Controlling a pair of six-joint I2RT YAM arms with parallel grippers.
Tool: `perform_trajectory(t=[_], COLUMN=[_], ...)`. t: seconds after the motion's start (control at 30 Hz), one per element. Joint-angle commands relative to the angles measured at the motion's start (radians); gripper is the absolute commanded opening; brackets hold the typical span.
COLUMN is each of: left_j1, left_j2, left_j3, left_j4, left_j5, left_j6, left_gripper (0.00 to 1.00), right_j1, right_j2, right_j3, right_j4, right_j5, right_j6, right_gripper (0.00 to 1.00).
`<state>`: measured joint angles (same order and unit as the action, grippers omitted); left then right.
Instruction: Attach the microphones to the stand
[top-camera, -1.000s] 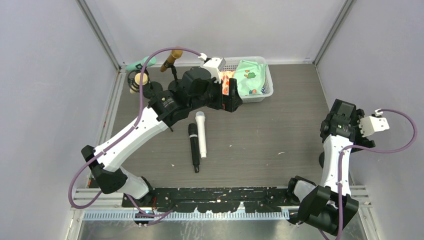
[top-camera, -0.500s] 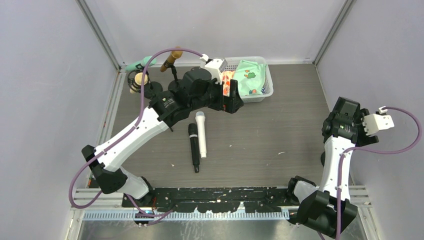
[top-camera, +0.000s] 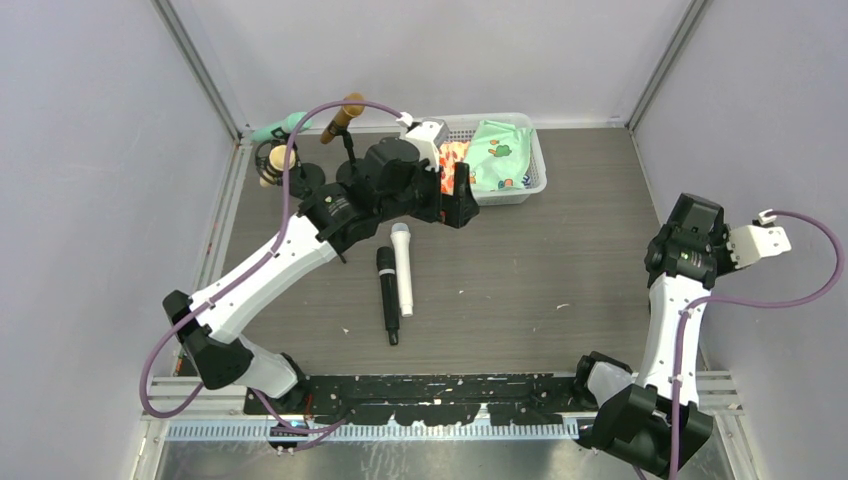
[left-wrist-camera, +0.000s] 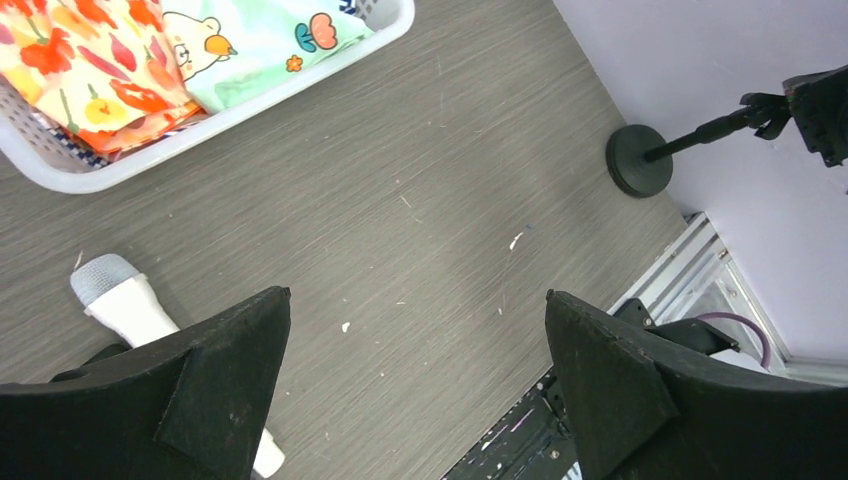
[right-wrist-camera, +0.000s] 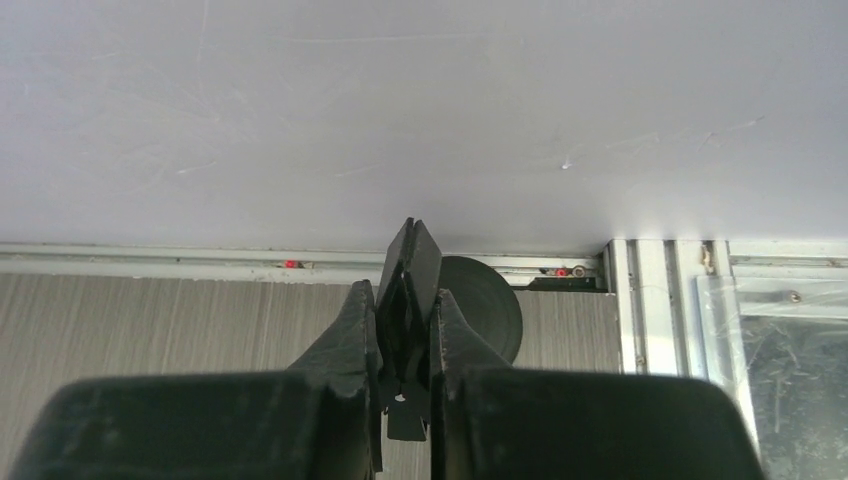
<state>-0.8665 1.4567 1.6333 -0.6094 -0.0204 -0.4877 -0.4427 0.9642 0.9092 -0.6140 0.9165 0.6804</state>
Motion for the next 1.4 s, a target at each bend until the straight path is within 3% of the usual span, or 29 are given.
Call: perform_trajectory(t=[0.0,0.2,0.5,0.77,1.0,1.2,1.37], left_j1=[0.034,0.127,0.215,0.273,0.283,0.282,0.278], left_j2=[-0.054,-0.068,-0.097,-0.103,-0.148,-0.194,-0.203], left_j3=[-0.024,-0.059,-0.146,-0.223,-0.338,-0.454,-0.534], left_j4=[0.048,0.004,-0.022,-0.070,-0.076,-0.084,-0.115], left_j5=[0.015,-0.047,-0.169,-0.178,-0.215,-0.294,-0.326], left_j6=[0.027,0.022,0.015,-0.054,-0.128,-0.210,-0.279], left_gripper=[1.00,1.00,1.00,1.00,1.00,0.93,0.89], right_j1=[0.000,0.001,0.041,0.529,0.853,1.063,1.147], right_j2=[-0.021,-0.036,-0.013,0.037,0.141,0.257,0.352], right_j3=[0.030,0.081,0.177,0.204,0.225,0.261,0.314], right_j4=[0.041,0.005,-0.061,-0.013,0.121,0.247,0.258], right_j5=[-0.134,-0.341,-0.781,-0.651,-0.604,-0.635,-0.695], right_j6=[-0.006,-0.056,-0.162,-0.216,-0.315,-0.429,-0.496], right_gripper=[0.00,0.01,0.01,0.01,0.01,0.01,0.01])
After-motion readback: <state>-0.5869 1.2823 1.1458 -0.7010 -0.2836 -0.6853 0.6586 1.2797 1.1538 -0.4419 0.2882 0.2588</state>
